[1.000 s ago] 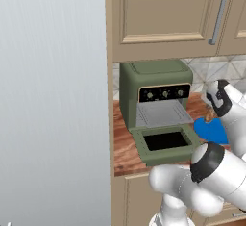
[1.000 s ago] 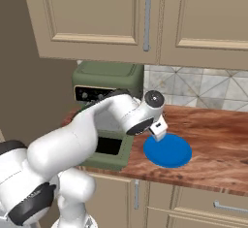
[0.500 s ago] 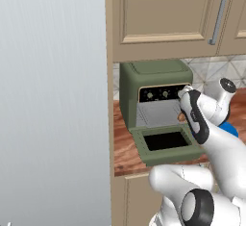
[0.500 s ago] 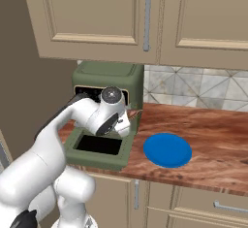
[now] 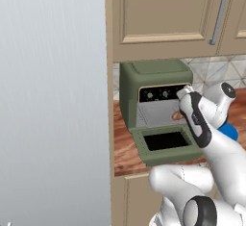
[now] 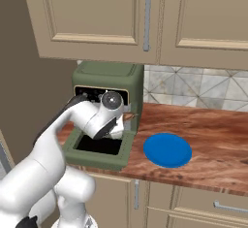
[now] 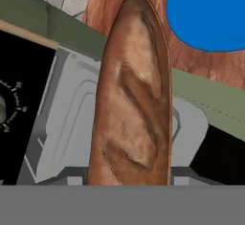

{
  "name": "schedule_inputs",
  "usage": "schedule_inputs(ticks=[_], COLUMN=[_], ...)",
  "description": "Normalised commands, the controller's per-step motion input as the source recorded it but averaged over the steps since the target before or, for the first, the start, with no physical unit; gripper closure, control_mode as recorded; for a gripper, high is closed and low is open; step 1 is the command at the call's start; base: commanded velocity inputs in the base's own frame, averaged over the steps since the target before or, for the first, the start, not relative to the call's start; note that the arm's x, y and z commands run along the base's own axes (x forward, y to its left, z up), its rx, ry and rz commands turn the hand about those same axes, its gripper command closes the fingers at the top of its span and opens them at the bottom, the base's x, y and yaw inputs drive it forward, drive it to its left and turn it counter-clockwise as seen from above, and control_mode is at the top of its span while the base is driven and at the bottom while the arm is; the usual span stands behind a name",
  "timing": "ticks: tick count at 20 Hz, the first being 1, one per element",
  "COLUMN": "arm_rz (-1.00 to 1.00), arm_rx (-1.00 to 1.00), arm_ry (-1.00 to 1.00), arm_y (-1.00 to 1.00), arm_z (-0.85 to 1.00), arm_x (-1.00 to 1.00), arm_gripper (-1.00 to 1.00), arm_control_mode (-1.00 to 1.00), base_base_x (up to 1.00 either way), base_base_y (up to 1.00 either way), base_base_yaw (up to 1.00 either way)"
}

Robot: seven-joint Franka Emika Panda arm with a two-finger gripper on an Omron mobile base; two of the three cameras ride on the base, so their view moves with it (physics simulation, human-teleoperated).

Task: Pull the toaster oven rack outwards. Pick up the baguette from the plate and place it on the toaster oven rack. Close the toaster oven door fully and set the temperature to the lowest setting.

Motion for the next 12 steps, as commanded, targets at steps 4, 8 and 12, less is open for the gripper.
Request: schedule_inputs(ticks=[4,8,12], arm_rz=[-0.07,-0.11,-0.09], arm_rx=[0.00,0.06,0.28], arm_ry=[0.07,0.04,0.01], arm_y=[0.59,0.64,0.04], arm_z=[0.02,0.00,-0.04], arm_x=[0.04,0.03,0.00], arm_gripper=[1.00,1.00,1.00], arm_control_mode=[-1.00,-1.00,-1.00], base_base_x=[0.00,0.00,0.00], base_base_y=[0.00,0.00,0.00], base_base_yaw=[0.00,0.00,0.00])
